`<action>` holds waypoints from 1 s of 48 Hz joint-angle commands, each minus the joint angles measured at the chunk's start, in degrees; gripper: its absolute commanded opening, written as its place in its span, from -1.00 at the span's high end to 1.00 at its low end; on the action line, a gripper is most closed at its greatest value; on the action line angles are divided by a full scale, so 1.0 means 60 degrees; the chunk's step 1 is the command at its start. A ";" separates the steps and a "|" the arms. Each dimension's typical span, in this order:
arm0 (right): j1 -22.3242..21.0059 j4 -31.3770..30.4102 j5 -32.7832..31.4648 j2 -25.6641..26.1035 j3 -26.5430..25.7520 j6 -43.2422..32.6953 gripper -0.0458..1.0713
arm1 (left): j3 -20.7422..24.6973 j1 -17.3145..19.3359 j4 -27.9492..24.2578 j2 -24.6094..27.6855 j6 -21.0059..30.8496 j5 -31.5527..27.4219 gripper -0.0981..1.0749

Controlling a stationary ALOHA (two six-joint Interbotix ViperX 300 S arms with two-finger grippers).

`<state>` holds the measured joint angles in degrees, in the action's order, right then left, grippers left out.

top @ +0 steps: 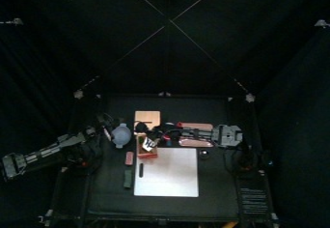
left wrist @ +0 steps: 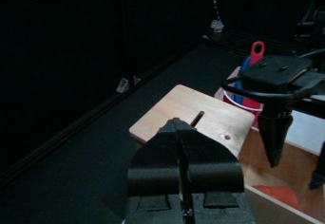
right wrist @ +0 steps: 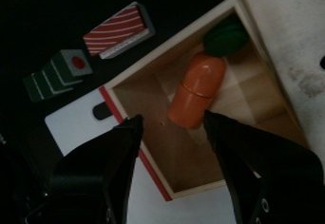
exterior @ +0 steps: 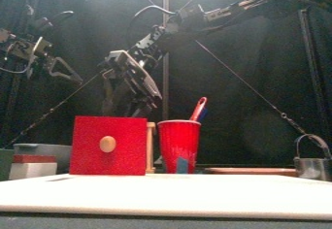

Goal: Grab carrot from open drawer and put onto cutting board

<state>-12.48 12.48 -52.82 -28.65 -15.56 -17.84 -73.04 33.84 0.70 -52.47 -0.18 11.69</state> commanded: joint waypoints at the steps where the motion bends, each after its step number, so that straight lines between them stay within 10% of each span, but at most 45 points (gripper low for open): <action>1: 0.0000 -0.0645 -0.0029 0.0278 -0.0176 -0.0688 -0.65 | 0.0146 0.0029 0.0015 0.0029 0.0015 0.0029 0.82; 48: 0.0322 -0.1450 0.0220 -0.0718 -0.0908 -0.2520 -0.64 | 0.0117 0.0044 0.0015 0.0029 0.0000 0.0029 0.82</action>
<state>-10.11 4.57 -51.59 -34.28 -19.51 -33.22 -73.13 33.93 0.79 -52.47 -0.09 11.60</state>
